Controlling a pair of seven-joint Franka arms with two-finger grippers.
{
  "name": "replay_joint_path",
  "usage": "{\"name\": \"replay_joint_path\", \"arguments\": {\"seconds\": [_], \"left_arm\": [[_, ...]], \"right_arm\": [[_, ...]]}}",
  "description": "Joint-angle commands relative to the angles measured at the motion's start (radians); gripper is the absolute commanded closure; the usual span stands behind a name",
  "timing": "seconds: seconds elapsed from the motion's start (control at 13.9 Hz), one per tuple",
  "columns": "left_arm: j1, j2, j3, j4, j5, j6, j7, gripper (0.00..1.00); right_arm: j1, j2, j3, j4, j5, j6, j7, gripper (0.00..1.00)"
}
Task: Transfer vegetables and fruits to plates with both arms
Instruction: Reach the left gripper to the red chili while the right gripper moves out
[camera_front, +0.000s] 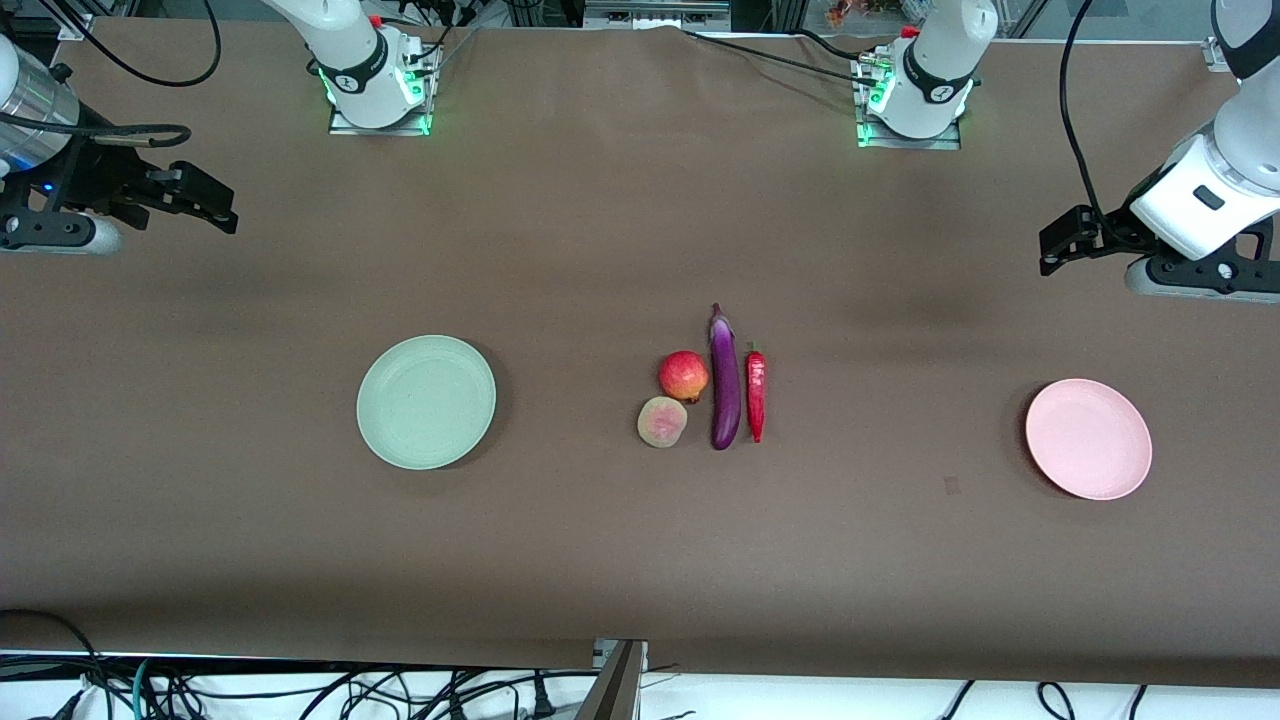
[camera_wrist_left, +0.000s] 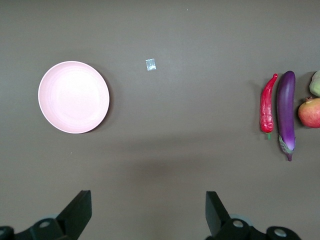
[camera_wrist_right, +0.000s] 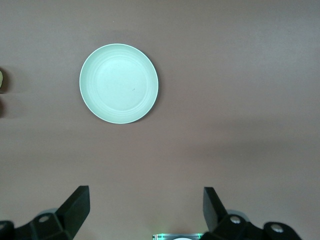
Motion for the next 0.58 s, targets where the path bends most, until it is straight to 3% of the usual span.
{"name": "replay_joint_path", "arguments": {"seconds": [0.0, 0.51], "left_arm": [[0.011, 0.017, -0.008, 0.038, -0.018, -0.026, -0.005, 0.00], [-0.001, 0.048, -0.009, 0.039, -0.025, -0.078, -0.002, 0.00]], "right_arm": [[-0.007, -0.002, 0.001, 0.006, 0.016, -0.007, 0.011, 0.00], [-0.006, -0.002, 0.001, 0.006, 0.014, 0.007, 0.013, 0.00]]}}
